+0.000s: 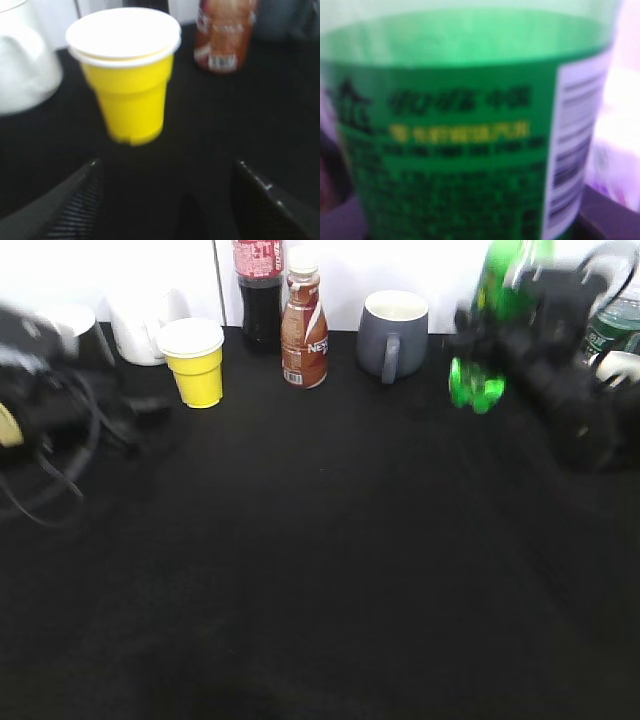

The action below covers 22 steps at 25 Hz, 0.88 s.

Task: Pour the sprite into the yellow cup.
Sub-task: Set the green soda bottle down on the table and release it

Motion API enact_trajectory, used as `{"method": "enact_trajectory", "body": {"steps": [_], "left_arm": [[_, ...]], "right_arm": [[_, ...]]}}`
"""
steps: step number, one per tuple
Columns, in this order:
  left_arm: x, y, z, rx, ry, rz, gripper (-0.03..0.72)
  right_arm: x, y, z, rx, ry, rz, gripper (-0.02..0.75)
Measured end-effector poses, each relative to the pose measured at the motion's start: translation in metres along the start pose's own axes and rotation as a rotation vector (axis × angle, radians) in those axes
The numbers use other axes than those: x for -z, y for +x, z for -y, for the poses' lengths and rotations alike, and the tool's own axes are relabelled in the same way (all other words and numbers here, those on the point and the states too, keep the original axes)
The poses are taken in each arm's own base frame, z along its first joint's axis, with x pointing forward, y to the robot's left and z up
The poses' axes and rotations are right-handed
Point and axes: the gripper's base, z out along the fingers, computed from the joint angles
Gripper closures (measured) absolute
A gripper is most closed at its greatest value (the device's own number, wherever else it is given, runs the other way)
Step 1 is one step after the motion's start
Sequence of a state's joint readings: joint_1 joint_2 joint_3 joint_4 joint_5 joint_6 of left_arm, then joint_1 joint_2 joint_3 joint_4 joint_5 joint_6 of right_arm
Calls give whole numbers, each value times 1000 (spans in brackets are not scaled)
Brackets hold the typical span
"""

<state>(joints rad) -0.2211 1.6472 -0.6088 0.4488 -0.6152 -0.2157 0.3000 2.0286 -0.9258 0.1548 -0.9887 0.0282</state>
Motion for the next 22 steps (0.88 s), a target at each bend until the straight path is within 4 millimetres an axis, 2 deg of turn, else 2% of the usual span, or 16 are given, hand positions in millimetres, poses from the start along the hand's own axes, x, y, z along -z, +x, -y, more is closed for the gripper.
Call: {"method": "enact_trajectory", "body": {"steps": [2, 5, 10, 11, 12, 14, 17, 20, 22], "left_arm": [[13, -18, 2, -22, -12, 46, 97], [17, -22, 2, -24, -18, 51, 103], [17, -21, 2, -21, -19, 46, 104], [17, -21, 2, -12, -18, 46, 104], [17, -21, 2, -4, -18, 46, 104], [17, -21, 2, -4, -18, 46, 104], [17, -21, 2, -4, -19, 45, 104], [17, -21, 2, -3, -19, 45, 104], [18, -21, 2, 25, -22, 35, 104]], "right_arm": [[-14, 22, 3, 10, 3, -26, 299], [-28, 27, -3, 42, -50, 4, 299], [-29, 28, -8, 76, -104, 2, 287], [-29, 28, -8, 77, -105, -1, 226], [-29, 28, -7, 73, -98, -6, 133], [-27, 21, -8, 69, -95, 4, 103], [-13, 23, -5, 72, -88, -30, 99], [13, 30, -1, 77, -83, -97, 99], [32, 20, 0, 77, -82, -110, 99]]}}
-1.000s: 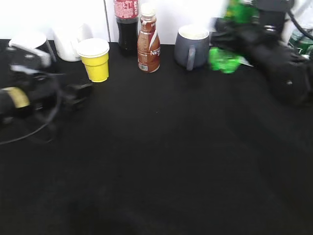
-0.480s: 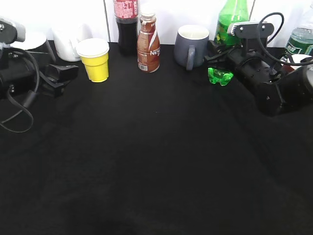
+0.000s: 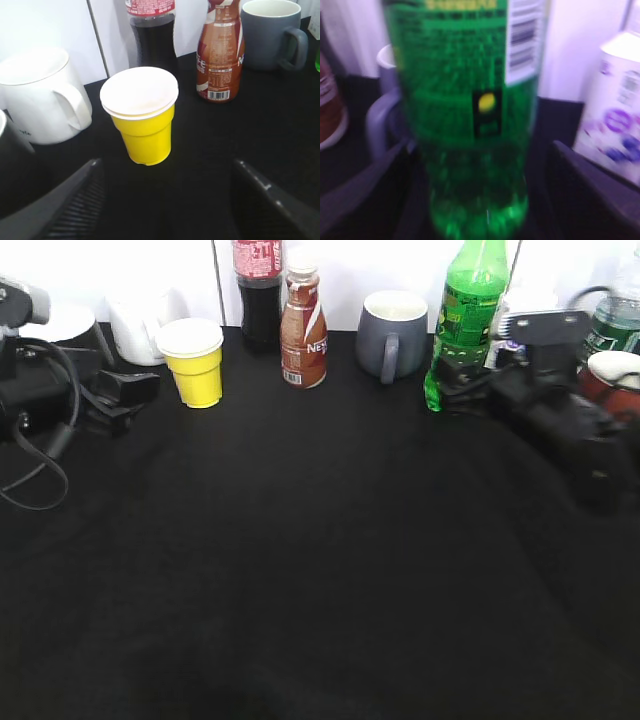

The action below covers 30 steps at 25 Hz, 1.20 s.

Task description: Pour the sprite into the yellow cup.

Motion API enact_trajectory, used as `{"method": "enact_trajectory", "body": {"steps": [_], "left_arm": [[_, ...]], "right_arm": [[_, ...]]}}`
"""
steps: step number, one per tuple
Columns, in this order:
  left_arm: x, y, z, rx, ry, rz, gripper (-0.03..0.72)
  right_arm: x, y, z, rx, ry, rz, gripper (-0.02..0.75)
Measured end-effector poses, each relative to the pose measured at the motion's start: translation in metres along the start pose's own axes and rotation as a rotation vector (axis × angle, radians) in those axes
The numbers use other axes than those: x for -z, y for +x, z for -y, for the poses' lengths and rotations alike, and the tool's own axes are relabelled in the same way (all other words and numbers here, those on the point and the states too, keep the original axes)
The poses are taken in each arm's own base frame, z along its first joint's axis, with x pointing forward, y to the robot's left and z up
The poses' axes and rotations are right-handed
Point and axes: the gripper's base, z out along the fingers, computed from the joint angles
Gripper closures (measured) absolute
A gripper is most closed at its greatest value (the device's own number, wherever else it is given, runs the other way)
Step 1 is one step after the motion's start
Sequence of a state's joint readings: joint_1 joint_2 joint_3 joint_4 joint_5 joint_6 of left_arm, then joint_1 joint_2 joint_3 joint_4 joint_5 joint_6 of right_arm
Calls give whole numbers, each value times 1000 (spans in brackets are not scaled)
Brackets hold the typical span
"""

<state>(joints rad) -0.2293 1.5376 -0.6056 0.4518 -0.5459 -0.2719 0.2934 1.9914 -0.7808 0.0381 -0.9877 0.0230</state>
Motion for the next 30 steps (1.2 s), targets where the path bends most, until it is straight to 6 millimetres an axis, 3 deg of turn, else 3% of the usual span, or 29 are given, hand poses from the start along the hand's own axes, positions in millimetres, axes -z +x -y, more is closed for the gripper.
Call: {"method": "enact_trajectory", "body": {"steps": [3, 6, 10, 11, 14, 16, 17, 18, 20, 22, 23, 26, 28, 30], "left_arm": [[17, -10, 7, -5, -25, -71, 104], [35, -8, 23, 14, -120, -455, 104], [75, -19, 41, 88, -172, -1058, 127], [87, -25, 44, 117, -152, -1130, 141], [131, -50, 50, 159, -66, -1016, 158], [175, -68, 50, 110, -15, -830, 159], [208, -75, 50, 80, 8, -698, 160], [237, -77, 49, 66, 14, -581, 160], [280, -58, 49, 38, 22, -418, 160], [301, -27, 50, 31, 22, -312, 160], [305, -12, 51, 32, 21, -278, 160], [294, 15, 52, 32, 21, -245, 160], [291, 17, 52, 32, 21, -243, 160], [291, 17, 52, 32, 21, -239, 160]], "right_arm": [[30, -50, -2, -6, -3, -179, 100], [71, -95, -6, -16, -7, -583, 122], [126, -113, -10, -66, -27, -940, 143], [139, -117, -10, -60, -30, -994, 143], [186, -140, -10, -53, -37, -1036, 145], [229, -164, -10, -52, -44, -933, 146], [255, -176, -9, -50, -51, -846, 146], [283, -186, -9, -46, -58, -742, 146], [336, -196, -8, -42, -72, -544, 146], [378, -182, -5, -36, -77, -410, 146], [389, -166, -4, -44, -71, -395, 146], [391, -113, 2, -80, -21, -466, 147], [384, -97, 5, -64, 11, -524, 147], [381, -96, 6, -55, 15, -507, 147]]}}
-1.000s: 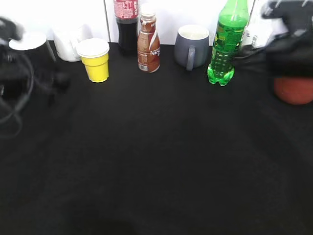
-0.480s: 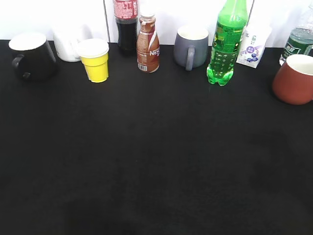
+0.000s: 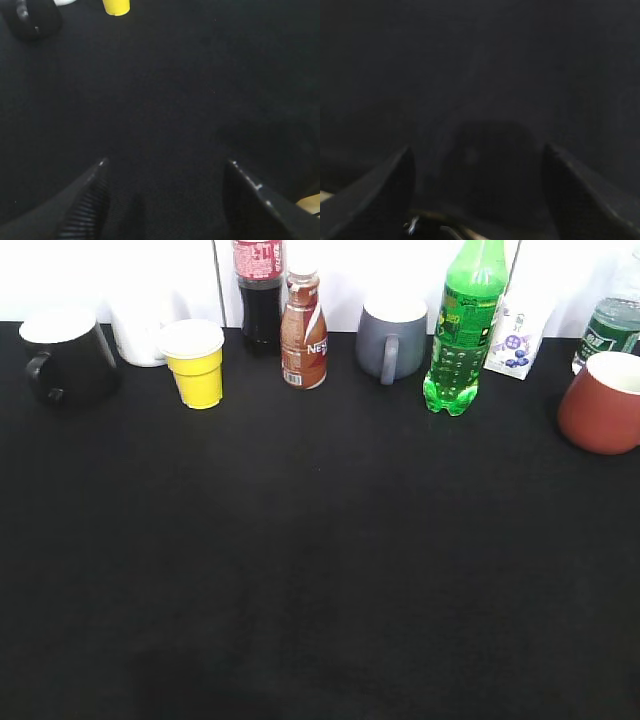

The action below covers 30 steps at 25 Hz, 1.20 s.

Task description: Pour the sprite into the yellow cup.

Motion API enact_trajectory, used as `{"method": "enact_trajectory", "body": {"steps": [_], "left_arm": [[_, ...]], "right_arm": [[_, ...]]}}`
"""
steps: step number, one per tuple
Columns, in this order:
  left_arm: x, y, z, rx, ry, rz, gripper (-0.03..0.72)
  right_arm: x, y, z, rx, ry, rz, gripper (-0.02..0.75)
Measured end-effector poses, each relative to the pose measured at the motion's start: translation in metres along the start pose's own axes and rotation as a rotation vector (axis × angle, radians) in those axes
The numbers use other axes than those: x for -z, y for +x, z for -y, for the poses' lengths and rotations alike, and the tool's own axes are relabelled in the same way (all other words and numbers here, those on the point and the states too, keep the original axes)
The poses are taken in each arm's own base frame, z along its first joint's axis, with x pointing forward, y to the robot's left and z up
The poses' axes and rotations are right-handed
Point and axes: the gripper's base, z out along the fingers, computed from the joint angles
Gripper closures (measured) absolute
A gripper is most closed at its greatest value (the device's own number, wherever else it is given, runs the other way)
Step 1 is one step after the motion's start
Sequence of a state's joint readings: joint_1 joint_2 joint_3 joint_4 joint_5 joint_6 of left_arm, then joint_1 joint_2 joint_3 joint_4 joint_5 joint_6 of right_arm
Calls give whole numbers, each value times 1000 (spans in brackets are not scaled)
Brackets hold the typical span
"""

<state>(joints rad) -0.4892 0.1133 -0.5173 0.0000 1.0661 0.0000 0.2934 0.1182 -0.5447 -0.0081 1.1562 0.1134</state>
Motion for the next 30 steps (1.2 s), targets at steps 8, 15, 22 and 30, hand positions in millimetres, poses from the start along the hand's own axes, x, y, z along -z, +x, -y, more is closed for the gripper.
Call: {"method": "enact_trajectory", "body": {"steps": [8, 15, 22, 30], "left_arm": [[0, 0, 0, 0, 0, 1, 160], [0, 0, -1, 28, -44, 2, 197], [10, 6, 1, 220, -370, 78, 209], [16, 10, 3, 226, -412, 121, 218]], "right_arm": [[-9, -3, -1, 12, -15, 71, 151], [-7, -2, -1, 1, 1, 91, 153], [2, 4, 0, -153, 238, 181, 153], [6, 8, -2, -155, 240, 224, 153]]}}
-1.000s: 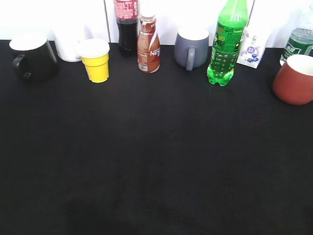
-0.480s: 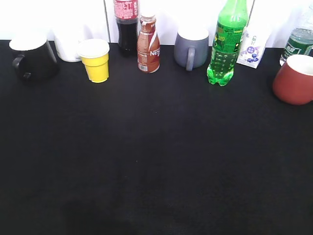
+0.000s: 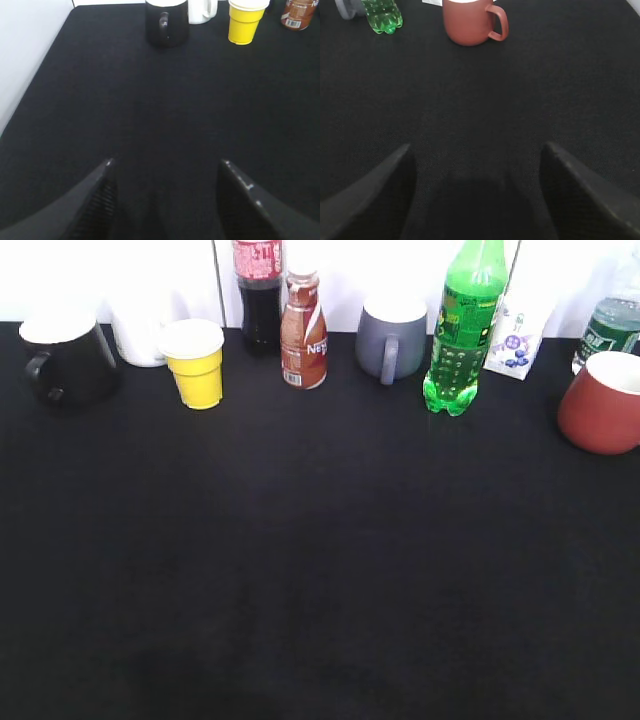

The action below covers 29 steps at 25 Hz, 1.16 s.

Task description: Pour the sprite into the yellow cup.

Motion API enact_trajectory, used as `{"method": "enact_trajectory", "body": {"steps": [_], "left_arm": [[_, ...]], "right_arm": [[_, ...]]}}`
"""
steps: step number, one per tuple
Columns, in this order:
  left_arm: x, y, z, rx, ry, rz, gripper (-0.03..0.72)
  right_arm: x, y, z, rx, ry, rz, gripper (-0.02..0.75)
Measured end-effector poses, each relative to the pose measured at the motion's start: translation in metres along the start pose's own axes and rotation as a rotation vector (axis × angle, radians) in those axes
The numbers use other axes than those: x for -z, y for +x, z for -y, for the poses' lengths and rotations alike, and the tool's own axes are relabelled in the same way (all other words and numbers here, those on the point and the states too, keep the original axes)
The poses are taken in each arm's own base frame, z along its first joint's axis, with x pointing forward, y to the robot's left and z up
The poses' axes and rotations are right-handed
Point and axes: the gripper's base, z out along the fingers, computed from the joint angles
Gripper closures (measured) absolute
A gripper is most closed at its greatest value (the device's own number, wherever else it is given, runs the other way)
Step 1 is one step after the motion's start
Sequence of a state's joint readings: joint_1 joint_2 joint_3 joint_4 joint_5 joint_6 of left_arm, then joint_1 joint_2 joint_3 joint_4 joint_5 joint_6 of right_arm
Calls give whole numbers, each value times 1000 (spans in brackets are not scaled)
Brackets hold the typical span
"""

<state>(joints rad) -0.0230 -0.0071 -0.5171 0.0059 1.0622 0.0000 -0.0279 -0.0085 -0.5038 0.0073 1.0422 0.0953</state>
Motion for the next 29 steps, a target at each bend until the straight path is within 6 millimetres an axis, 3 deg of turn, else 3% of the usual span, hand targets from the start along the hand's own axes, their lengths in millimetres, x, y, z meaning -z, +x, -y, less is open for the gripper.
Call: {"method": "enact_trajectory", "body": {"steps": [17, 29], "left_arm": [[0, 0, 0, 3, 5, -2, 407], [0, 0, 0, 0, 0, -2, 447]], "right_arm": [[0, 0, -4, 50, -40, -2, 153], [0, 0, -4, 50, -41, -2, 153]]}}
